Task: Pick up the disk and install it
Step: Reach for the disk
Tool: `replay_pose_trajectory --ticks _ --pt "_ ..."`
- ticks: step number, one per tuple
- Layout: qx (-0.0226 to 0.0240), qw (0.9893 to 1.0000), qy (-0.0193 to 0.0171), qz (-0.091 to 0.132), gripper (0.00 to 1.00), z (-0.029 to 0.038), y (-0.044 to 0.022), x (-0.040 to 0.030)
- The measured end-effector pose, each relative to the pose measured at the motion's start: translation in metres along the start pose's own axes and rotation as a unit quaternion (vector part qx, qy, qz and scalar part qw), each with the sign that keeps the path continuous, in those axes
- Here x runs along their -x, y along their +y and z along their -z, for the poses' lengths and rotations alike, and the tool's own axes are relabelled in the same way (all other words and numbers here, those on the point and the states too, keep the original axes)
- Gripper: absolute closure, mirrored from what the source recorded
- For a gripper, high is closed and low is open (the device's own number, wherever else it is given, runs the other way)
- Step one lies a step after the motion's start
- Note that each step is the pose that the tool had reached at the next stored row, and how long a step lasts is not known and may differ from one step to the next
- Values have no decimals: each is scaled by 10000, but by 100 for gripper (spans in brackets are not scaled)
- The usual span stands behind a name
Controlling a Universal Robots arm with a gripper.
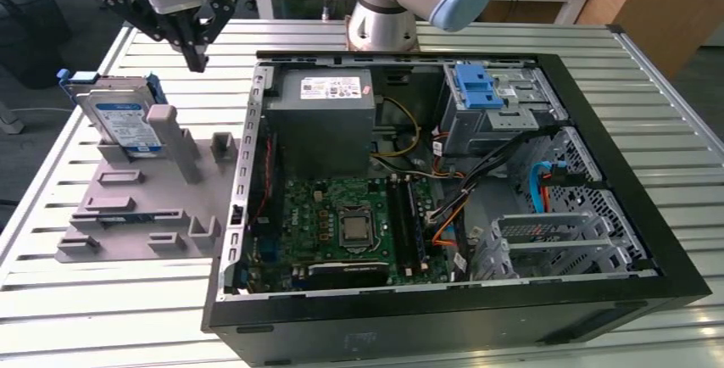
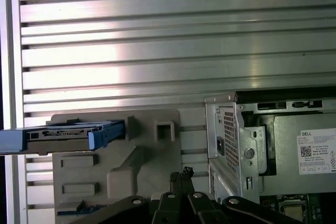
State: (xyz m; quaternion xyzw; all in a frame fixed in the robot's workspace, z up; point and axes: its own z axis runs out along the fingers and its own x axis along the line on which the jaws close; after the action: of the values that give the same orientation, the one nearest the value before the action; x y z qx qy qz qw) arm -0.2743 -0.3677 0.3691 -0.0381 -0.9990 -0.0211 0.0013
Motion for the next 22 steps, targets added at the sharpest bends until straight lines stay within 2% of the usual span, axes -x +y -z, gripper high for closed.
replay_pose_trajectory --ticks 7,22 --pt "-1 10000 16 -1 89 -8 -1 -8" --pt "-6 10000 81 -3 89 -27 -1 -19"
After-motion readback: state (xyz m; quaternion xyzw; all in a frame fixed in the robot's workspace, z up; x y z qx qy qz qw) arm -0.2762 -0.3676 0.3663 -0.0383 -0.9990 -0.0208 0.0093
